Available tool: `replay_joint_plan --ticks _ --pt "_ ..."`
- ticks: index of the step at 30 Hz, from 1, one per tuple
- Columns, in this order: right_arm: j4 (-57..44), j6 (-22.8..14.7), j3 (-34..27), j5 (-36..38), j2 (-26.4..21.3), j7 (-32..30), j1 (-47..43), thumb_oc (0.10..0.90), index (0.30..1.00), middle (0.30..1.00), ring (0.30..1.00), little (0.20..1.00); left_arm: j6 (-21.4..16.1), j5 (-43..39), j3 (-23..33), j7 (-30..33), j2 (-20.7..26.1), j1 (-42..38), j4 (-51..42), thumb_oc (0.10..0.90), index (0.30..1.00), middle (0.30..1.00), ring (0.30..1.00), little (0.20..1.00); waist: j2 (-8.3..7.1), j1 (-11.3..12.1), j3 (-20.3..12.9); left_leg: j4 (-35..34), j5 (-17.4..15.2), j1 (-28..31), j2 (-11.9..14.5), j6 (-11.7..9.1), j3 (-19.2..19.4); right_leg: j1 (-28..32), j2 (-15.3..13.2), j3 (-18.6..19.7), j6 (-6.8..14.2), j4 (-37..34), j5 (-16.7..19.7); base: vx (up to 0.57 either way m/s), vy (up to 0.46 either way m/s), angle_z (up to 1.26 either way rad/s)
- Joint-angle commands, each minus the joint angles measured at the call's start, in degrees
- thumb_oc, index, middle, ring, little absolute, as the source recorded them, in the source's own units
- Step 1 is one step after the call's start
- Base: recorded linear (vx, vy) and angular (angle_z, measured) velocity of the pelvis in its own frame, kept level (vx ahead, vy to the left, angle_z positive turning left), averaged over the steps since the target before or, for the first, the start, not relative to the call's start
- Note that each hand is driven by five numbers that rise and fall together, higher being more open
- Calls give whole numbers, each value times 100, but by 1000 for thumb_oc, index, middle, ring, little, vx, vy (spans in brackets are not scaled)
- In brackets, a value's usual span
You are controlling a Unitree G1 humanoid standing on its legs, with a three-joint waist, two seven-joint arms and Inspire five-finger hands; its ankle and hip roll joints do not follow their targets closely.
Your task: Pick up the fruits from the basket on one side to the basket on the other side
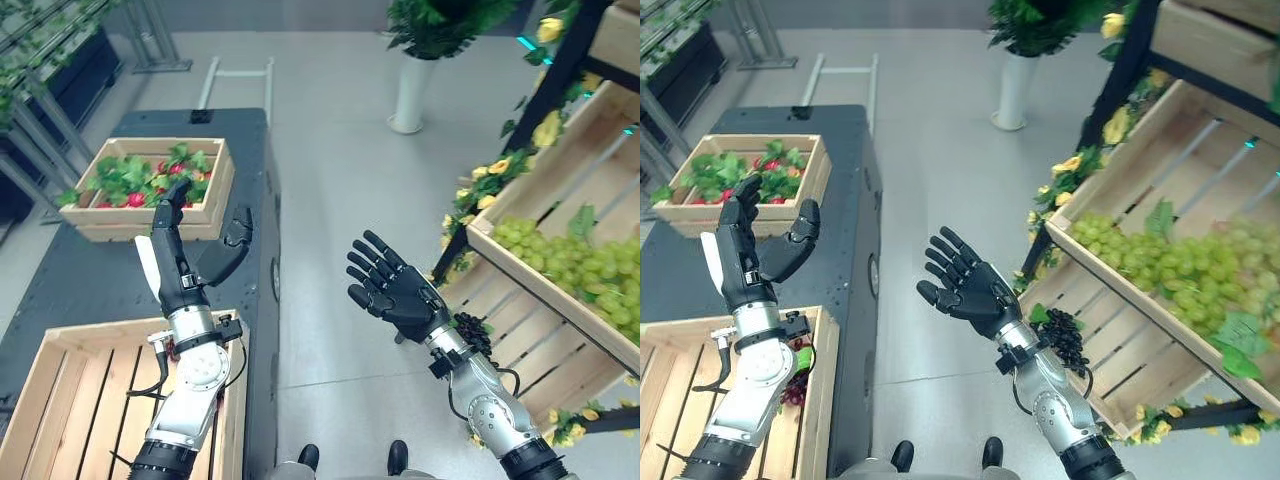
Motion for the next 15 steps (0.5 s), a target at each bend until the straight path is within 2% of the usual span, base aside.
replay_joint_plan --ticks 1,5,7,11,15 --pt "-602 -475 -183 183 98 586 -346 800 900 900 900 900 -691 588 209 253 274 -465 -186 800 900 900 900 900 154 -138 -93 -50 -211 63 -345 374 157 -296 63 651 66 502 102 81 -288 62" --pt "-644 -287 -216 232 -44 580 -281 800 900 900 900 900 -525 653 298 266 349 -349 -117 800 900 900 900 900 74 -117 -58 192 -200 -61 -248 281 88 -133 192 574 -26 428 -37 70 -272 60" --pt "-650 -215 -210 265 -112 621 -266 800 900 900 900 900 -208 633 342 248 400 -296 -104 800 900 900 900 900 56 -94 -53 153 -143 -48 -188 240 18 -74 235 491 -80 374 -68 65 -234 43" --pt "-828 -174 -306 235 -269 494 -78 800 900 900 900 900 -55 896 512 329 611 -197 227 800 900 900 900 900 89 -96 6 -86 148 -133 77 27 -5 110 355 171 -235 233 -234 8 -165 27" --pt "-859 -326 -440 155 -393 278 72 800 900 900 900 900 36 1231 473 301 810 -305 614 800 900 900 900 900 177 -257 139 -180 401 -310 526 -190 604 66 316 -338 -321 346 -409 -87 -15 52"
